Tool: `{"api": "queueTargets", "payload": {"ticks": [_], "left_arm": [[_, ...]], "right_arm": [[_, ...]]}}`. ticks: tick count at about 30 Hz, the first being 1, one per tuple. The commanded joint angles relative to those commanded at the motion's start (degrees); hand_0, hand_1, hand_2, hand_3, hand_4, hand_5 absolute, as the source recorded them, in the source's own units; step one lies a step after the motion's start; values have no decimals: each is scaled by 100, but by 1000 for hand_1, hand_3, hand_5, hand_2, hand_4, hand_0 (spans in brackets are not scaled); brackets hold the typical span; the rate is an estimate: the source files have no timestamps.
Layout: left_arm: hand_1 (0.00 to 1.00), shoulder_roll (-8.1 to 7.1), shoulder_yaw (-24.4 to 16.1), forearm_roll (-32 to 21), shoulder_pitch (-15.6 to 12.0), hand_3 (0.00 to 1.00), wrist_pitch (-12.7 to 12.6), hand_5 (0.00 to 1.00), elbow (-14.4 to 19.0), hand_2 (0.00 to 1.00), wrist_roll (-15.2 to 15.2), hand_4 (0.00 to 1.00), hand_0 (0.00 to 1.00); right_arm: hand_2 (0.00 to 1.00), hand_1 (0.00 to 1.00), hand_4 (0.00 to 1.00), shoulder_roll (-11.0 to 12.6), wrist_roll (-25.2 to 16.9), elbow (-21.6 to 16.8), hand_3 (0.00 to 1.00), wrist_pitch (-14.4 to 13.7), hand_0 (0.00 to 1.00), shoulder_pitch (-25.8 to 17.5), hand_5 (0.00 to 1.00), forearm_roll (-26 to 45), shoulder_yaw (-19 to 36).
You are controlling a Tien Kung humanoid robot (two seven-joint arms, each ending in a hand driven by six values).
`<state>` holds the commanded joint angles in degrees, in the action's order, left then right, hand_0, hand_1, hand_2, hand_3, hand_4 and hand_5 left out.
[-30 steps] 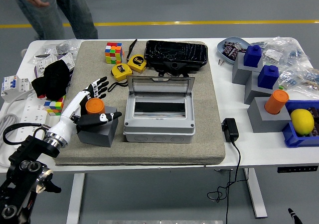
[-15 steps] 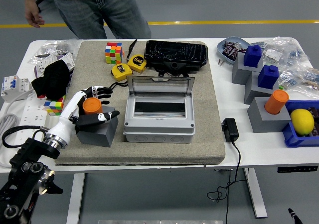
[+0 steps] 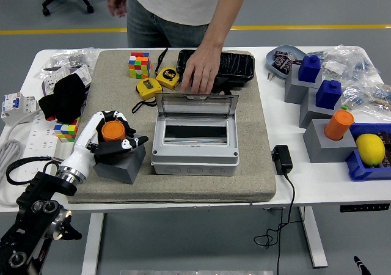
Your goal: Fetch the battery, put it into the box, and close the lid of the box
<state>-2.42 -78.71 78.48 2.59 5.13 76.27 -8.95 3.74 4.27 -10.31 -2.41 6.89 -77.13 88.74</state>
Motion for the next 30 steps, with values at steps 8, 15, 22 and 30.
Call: {"api": "queueTargets", "payload": {"ticks": [8, 15, 22, 30], "left_arm": [[65, 9, 34, -100, 16, 62, -132, 2, -21, 81, -62, 998, 121], [64, 7, 32, -127, 41, 59, -229, 2, 57, 79, -101, 998, 121], [64, 25, 41, -143, 32, 58, -249, 8, 45, 80, -107, 998, 120], [61, 14, 49, -242, 54, 50, -423, 17, 115, 68, -193, 998, 113]], "right_arm": [[732, 722, 998, 3, -9, 0, 774, 2, 813, 7, 985, 11, -2], [732, 722, 998, 9, -5, 0, 774, 0, 813, 14, 983, 11, 9], [732, 723, 998, 8, -18, 0, 774, 1, 814, 20, 986, 22, 8], [731, 723, 998, 13, -11, 0, 774, -1, 814, 22, 988, 20, 12]]}}
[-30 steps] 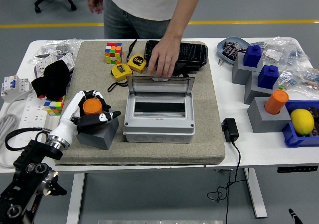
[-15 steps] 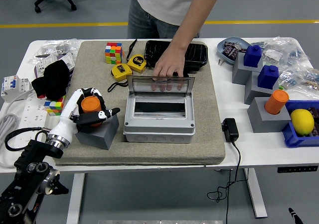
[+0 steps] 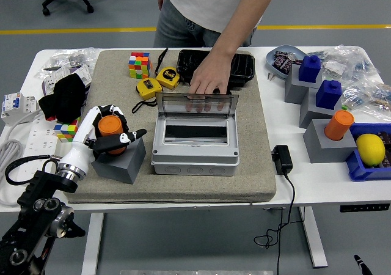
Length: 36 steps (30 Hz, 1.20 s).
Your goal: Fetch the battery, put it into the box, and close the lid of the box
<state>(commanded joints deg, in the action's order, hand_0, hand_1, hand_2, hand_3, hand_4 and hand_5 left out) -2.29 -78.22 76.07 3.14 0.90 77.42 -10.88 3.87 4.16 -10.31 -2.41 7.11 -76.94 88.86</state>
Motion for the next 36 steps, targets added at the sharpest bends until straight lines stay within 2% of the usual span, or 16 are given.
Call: {"api": "queueTargets", "payload": {"ticks": [4, 5, 9, 13, 16, 20, 25, 31, 36], "left_arm": [[61, 0, 10, -78, 7, 50, -165, 17, 16, 68, -53, 998, 113], [16, -3, 17, -99, 7, 38, -218, 16, 22, 44, -68, 998, 92], [16, -46, 67, -164, 21, 38, -576, 16, 117, 44, -174, 998, 92], [2, -115, 134, -67, 48, 32, -926, 39, 290, 24, -249, 994, 60], [2, -167, 200, -28, 67, 32, -1088, 39, 411, 24, -287, 994, 60], [2, -256, 332, 333, 114, 27, -1335, 55, 569, 17, -277, 987, 46], [2, -447, 687, 1389, 203, 26, -1671, 66, 801, 16, -161, 986, 46], [2, -593, 1129, 2683, 358, 27, -1908, 75, 1071, 19, 36, 988, 50], [2, -717, 1833, 3601, 612, 25, -2081, 86, 1093, 19, 170, 991, 51]], "right_arm": [[731, 723, 998, 0, -5, 0, 774, -1, 814, 5, 988, 4, 1], [731, 722, 998, 0, -5, 0, 773, -1, 814, 5, 987, 6, 0], [731, 722, 998, -4, 0, 0, 773, 1, 814, -3, 987, -1, 3], [731, 723, 998, 0, 4, 0, 774, 1, 814, -5, 987, -10, 4], [731, 723, 998, 6, 3, 0, 774, 0, 814, -1, 987, -10, 1], [731, 723, 998, 12, 10, 0, 774, 0, 813, 1, 987, -22, 9], [731, 722, 998, 22, 14, 0, 775, 0, 814, -2, 987, -35, 17], [731, 722, 998, 32, 14, 0, 774, -2, 814, 1, 988, -32, 18], [731, 722, 998, 39, 15, 0, 774, -2, 815, 13, 988, -23, 15]]}}
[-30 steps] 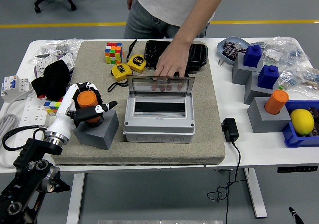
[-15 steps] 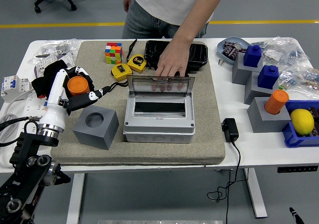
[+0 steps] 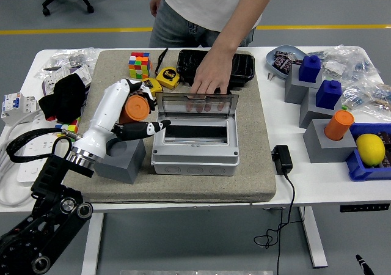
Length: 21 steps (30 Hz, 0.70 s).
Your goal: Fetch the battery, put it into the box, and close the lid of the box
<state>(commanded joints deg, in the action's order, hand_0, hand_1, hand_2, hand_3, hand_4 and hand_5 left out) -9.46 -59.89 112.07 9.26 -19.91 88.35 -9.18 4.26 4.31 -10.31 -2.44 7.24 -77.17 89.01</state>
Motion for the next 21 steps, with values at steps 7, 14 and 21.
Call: {"api": "queueTargets", "payload": {"ticks": [7, 14, 21], "left_arm": [[2, -44, 862, 275, 465, 23, -119, 97, -232, 15, 71, 991, 51], [2, -1, 1791, -134, 1030, 20, -183, 107, -630, 14, -20, 988, 51], [2, 167, 2121, -893, 1357, 20, -240, 122, -1100, 13, -267, 963, 51]], "right_arm": [[731, 721, 998, 13, 3, 0, 774, -2, 814, 16, 989, 12, -15], [731, 722, 998, 23, 5, 0, 774, 1, 813, 37, 990, -6, -25], [731, 722, 998, 21, 17, 0, 774, 3, 814, 45, 991, -32, -21]]}}
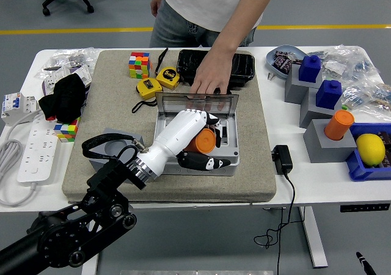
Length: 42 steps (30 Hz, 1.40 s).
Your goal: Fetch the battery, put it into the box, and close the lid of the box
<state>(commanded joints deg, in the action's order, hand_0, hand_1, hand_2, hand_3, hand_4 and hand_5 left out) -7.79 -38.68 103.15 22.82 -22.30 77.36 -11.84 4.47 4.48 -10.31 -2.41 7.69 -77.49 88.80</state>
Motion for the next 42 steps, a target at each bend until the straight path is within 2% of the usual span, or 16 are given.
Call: {"api": "queueTargets", "payload": {"ticks": [4, 8, 11, 20, 21, 26, 27, 32, 33, 38, 39, 42], "left_arm": [[2, 112, 9, -236, 135, 19, -43, 132, -249, 13, -79, 946, 50], [2, 238, 44, -385, 314, 19, -100, 132, -680, 13, -150, 946, 50], [2, 326, 57, -417, 412, 19, -143, 131, -989, 13, -194, 945, 52], [2, 474, 85, -347, 554, 19, -262, 139, -1595, 13, -291, 943, 52], [2, 485, 58, -315, 551, 18, -277, 265, -1661, 11, -302, 998, 54], [2, 512, -32, -275, 542, 18, -279, 265, -1819, 11, -327, 998, 54], [2, 522, -55, -275, 541, 18, -274, 380, -1842, 12, -333, 998, 55], [2, 542, -94, -274, 552, 18, -255, 380, -1866, 12, -354, 998, 55], [2, 545, -101, -272, 556, 17, -248, 502, -1875, 13, -357, 998, 69], [2, 535, -117, -244, 561, 17, -139, 502, -1866, 13, -347, 998, 69], [2, 533, -122, -221, 564, 18, -130, 606, -1864, 23, -341, 998, 85], [2, 538, -142, -176, 567, 18, -123, 606, -1869, 23, -325, 998, 85]], "right_arm": [[731, 721, 998, 5, 8, 0, 773, -1, 813, 2, 991, 1, -11], [731, 721, 998, 8, -6, 0, 773, 2, 813, 21, 991, 10, -34], [732, 721, 998, 7, -5, 0, 774, 3, 814, 28, 991, -4, -31], [732, 722, 998, 4, 14, 0, 774, 3, 813, 23, 992, -34, -38], [732, 722, 998, 6, 12, 0, 774, 3, 814, 24, 991, -28, -44], [732, 722, 998, 13, 23, 0, 774, 2, 814, 16, 991, -31, -47], [732, 721, 998, 12, 24, 0, 773, 2, 815, 13, 992, -31, -48], [732, 721, 998, 12, 20, 0, 773, 2, 815, 15, 992, -24, -60], [732, 722, 998, 14, 16, 0, 773, 2, 814, 19, 993, -18, -66], [732, 722, 998, 16, 19, 0, 773, -1, 814, 25, 993, -21, -49], [732, 721, 998, 16, 20, 0, 774, -2, 814, 23, 992, -23, -42], [732, 721, 998, 13, 24, 0, 774, 0, 814, 19, 992, -26, -37]]}}
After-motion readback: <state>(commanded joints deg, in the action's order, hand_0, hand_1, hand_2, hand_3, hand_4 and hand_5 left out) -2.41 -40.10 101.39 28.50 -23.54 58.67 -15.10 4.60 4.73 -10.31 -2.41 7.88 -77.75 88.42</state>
